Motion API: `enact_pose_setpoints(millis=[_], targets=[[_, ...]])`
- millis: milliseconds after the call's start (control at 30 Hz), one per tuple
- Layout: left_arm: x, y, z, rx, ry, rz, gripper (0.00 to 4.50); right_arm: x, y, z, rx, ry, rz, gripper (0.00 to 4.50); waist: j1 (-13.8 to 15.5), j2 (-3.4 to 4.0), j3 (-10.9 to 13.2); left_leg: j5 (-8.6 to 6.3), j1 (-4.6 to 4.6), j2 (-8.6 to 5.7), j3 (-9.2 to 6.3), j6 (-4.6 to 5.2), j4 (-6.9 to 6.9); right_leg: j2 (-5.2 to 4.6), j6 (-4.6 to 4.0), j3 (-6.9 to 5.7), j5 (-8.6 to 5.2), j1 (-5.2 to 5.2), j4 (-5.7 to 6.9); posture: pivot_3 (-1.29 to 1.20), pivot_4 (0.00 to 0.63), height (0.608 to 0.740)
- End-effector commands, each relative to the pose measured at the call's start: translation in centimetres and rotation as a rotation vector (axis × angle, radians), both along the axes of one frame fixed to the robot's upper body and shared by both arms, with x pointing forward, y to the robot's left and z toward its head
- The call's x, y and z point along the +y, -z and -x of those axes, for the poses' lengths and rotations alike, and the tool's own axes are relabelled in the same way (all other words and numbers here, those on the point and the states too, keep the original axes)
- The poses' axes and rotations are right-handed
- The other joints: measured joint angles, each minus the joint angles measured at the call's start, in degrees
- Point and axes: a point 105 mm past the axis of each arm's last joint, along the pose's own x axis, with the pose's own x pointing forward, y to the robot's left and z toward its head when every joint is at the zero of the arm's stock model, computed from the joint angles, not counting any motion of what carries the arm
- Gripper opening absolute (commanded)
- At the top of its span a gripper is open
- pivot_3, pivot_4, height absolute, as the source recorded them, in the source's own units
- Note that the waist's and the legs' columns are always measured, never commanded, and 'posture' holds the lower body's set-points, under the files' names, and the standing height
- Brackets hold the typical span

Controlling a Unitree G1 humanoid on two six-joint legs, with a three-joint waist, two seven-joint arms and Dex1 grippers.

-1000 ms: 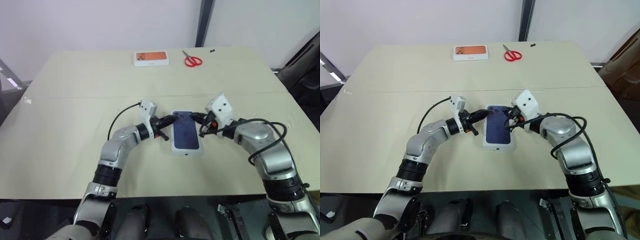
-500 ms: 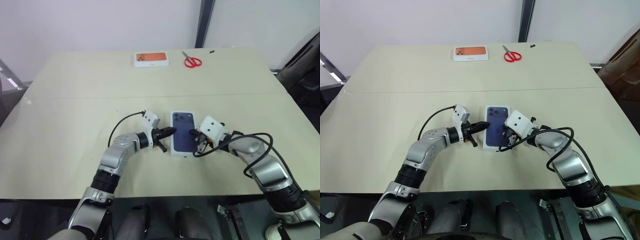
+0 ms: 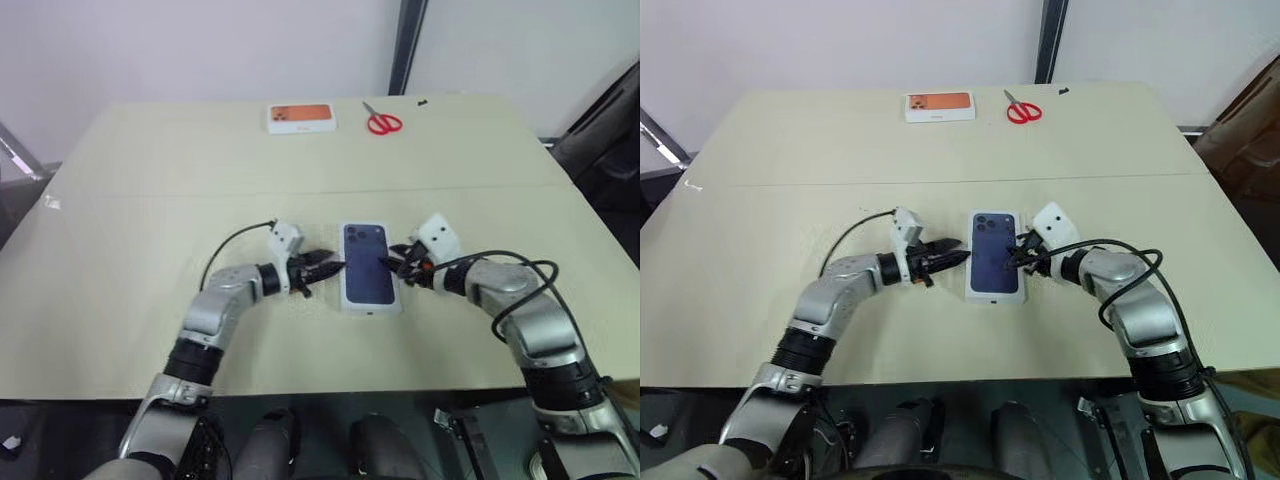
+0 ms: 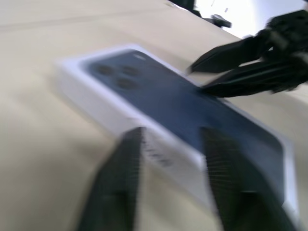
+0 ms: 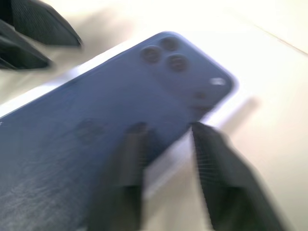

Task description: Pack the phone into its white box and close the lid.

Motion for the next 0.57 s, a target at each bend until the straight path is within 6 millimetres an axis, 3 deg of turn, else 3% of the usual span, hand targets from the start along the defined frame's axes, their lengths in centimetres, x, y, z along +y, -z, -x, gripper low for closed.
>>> enact_pose_setpoints(millis=[33,67,100,233,367,567], targets=[[3.1,-3.3,0.0,-0.108,-0.035,0.001,3.89,-1.2,-2.9,0.1,-0.074,0.009,-0.069,3.36,-0.01,0.01,0.0,0.0,0.0,0.0,0.0,0.0,-0.03,0.0,0.0,0.0,0.0,-0.01,0.0,0.0,0.15,0.734],[4.0,-3.5,0.2,-0.112,-0.042,-0.024,4.44,-1.4,-3.0,0.2,-0.086,0.01,-0.058,3.97,0.04,0.02,0.0,0.0,0.0,0.01,0.0,0.0,-0.03,0.0,0.0,0.0,0.0,-0.01,-0.01,0.0,0.15,0.734],[4.7,-3.6,0.4,-0.119,-0.048,-0.046,4.5,-1.7,-3.2,0.2,-0.092,0.017,-0.061,4.45,0.06,0.02,0.0,0.0,0.01,0.0,0.0,0.0,-0.04,0.0,0.0,0.0,0.0,0.0,-0.01,0.0,0.15,0.734],[7.6,-4.5,1.9,-0.132,-0.065,-0.052,4.5,-1.8,-4.4,1.3,-0.13,-0.012,-0.096,4.49,0.14,0.04,0.02,-0.09,0.0,0.0,0.0,0.15,-0.05,-0.02,0.0,0.01,0.0,0.0,-0.03,0.0,0.15,0.734],[10.3,-2.9,3.6,-0.083,-0.106,-0.11,4.5,-2.7,-2.8,3.3,-0.087,-0.043,-0.037,4.49,0.27,0.05,0.02,-0.14,0.0,0.0,-0.01,0.23,-0.07,-0.05,0.0,0.0,0.0,0.03,-0.07,0.0,0.15,0.734],[13.7,-1.7,5.2,-0.046,-0.186,-0.141,4.5,-5.7,-1.3,5.7,-0.1,-0.057,0.072,4.49,0.31,0.07,0.03,-0.17,0.01,0.0,0.0,0.28,-0.08,-0.07,-0.01,0.0,-0.01,0.05,-0.08,0.0,0.15,0.734]])
